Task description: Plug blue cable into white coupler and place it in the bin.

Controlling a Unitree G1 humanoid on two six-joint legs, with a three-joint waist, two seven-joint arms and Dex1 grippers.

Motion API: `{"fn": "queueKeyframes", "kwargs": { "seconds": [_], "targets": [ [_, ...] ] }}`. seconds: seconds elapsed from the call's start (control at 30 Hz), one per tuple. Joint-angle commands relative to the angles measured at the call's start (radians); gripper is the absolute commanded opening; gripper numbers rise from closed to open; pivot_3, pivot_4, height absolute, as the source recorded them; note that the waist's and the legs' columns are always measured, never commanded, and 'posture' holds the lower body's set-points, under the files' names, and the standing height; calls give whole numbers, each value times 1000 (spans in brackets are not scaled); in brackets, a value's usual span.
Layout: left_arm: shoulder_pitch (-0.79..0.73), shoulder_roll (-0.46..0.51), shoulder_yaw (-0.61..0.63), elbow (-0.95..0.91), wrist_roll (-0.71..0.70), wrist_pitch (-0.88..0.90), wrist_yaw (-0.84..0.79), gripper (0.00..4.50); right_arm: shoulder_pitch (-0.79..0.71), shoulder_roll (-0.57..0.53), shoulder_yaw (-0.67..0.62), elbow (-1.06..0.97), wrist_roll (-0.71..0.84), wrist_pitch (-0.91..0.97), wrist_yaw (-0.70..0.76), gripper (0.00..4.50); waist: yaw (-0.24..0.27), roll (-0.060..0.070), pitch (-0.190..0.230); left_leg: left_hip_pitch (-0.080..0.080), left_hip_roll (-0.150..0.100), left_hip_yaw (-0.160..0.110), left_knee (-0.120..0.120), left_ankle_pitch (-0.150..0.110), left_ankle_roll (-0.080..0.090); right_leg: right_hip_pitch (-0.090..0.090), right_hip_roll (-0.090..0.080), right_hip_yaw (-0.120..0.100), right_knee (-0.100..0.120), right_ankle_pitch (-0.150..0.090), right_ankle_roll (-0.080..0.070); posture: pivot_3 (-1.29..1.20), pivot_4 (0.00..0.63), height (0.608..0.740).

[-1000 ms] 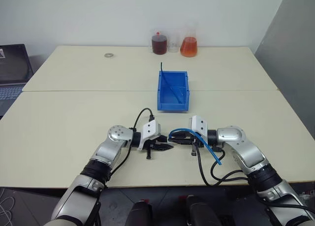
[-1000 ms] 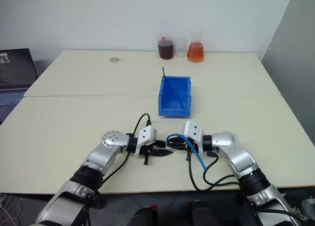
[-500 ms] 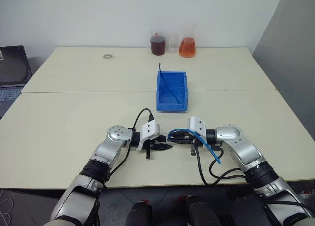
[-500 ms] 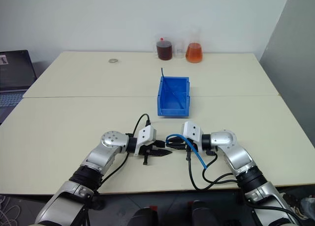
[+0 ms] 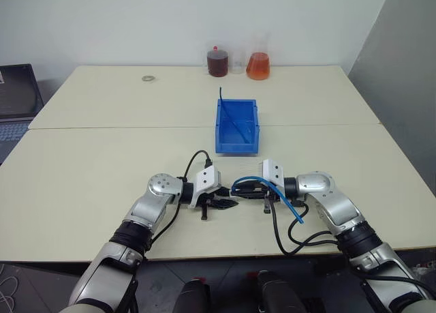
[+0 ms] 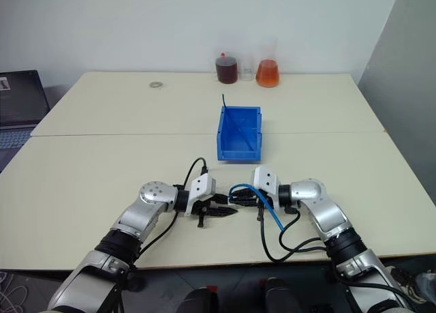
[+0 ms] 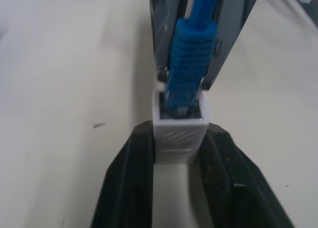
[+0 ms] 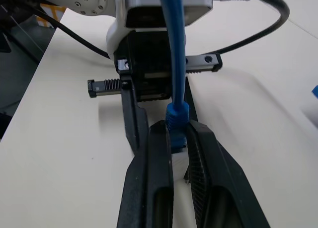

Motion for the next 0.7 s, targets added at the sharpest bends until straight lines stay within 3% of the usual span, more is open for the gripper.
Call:
{"fn": "queueKeyframes", "kwargs": {
  "seconds": [0.03, 0.17, 0.3, 0.4, 0.53, 0.7],
  "targets": [
    [15, 52, 94, -162, -73, 93, 26, 2183, 49, -33, -74, -102, 49, 217, -69, 213, 1, 0, 0, 0, 0, 0, 0, 0, 0, 0, 0, 0, 0, 0, 0, 0, 150, 740],
    [117, 132, 177, -430, -158, 288, 90, 3110, 25, 5, -252, -292, 232, 483, -214, 213, 0, 1, 2, -3, 0, 0, 0, 0, 0, -3, -1, 0, -1, 0, 0, 0, 150, 740],
    [185, 141, 258, -631, -210, 423, 225, 3944, -135, 117, -455, -283, 417, 741, -436, 213, -4, 1, 3, -7, 0, 0, 0, 0, 0, -7, -2, 1, -1, 0, 0, 0, 150, 740],
    [154, 88, 315, -713, -221, 515, 395, 4488, -311, 160, -501, -124, 402, 789, -531, 213, -7, 1, 4, -7, 0, 0, -1, 0, 0, -7, -1, 0, 0, 0, 0, 0, 150, 740],
    [150, -3, 366, -768, -223, 595, 581, 4488, -524, 191, -493, 233, 293, 673, -585, 213, -8, 1, 4, -6, 0, 0, -1, 0, 0, -7, 0, 0, 0, 0, 0, 0, 150, 740],
    [194, -68, 357, -805, -172, 623, 745, 4500, -761, 214, -489, 703, 178, 479, -598, 1505, -7, 1, 4, -12, -1, 3, -3, 0, 0, -12, -2, 2, -3, 3, -5, 0, 150, 740]
  ]
}}
